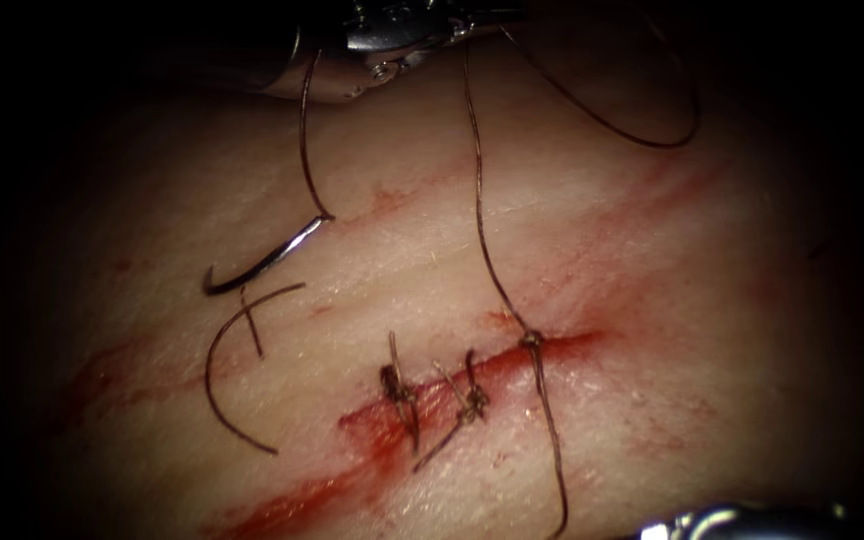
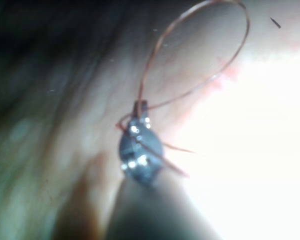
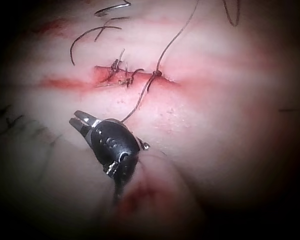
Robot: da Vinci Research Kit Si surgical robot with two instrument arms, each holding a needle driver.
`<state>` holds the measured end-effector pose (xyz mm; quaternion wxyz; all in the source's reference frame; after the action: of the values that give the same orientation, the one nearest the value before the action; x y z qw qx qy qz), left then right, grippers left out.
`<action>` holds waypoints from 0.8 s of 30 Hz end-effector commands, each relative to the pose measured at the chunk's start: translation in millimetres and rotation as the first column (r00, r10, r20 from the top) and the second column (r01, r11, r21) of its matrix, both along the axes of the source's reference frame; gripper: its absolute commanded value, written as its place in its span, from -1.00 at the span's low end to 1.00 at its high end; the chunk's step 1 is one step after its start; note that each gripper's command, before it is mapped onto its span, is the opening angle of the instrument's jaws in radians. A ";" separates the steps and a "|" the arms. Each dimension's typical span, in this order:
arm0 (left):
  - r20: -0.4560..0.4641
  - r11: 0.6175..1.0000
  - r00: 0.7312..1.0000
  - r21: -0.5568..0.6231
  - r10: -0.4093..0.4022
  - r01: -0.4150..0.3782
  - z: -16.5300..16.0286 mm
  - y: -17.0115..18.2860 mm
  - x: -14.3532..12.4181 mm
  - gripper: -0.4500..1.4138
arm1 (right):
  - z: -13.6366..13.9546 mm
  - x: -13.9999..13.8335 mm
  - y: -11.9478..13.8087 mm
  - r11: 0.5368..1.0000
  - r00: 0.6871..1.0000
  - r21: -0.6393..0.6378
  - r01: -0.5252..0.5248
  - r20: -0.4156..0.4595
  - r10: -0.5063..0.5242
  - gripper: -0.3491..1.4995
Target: Wound Closure
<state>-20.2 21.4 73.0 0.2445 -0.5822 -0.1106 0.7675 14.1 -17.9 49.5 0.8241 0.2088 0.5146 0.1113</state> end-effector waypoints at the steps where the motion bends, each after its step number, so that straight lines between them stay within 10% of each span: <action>1: 0.011 1.000 1.000 0.004 -0.003 0.003 -0.1 0.2 -0.3 -1.00 | 0.7 0.1 1.7 1.000 1.000 -0.005 -0.023 0.017 0.023 -0.15; 6: 0.054 1.000 0.998 0.017 -0.027 0.026 -3.4 0.1 0.7 -1.00 | 2.7 -0.4 6.4 0.987 0.990 0.094 -0.130 0.059 0.125 -0.44; 12: 0.067 0.999 0.997 0.019 -0.042 0.041 -7.1 -0.4 0.6 -1.00 | 5.8 1.1 9.0 0.957 0.963 0.139 -0.253 0.132 0.235 0.62; 24: 0.114 0.999 0.993 0.043 -0.036 0.031 -11.7 -2.5 0.1 -1.00 | 13.3 4.5 11.2 0.954 0.948 0.119 -0.276 0.198 0.249 0.96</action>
<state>-19.5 18.6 59.8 0.2645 -0.6237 -0.1333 0.7234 18.2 -6.3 62.8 0.8279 0.1871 0.4505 0.2768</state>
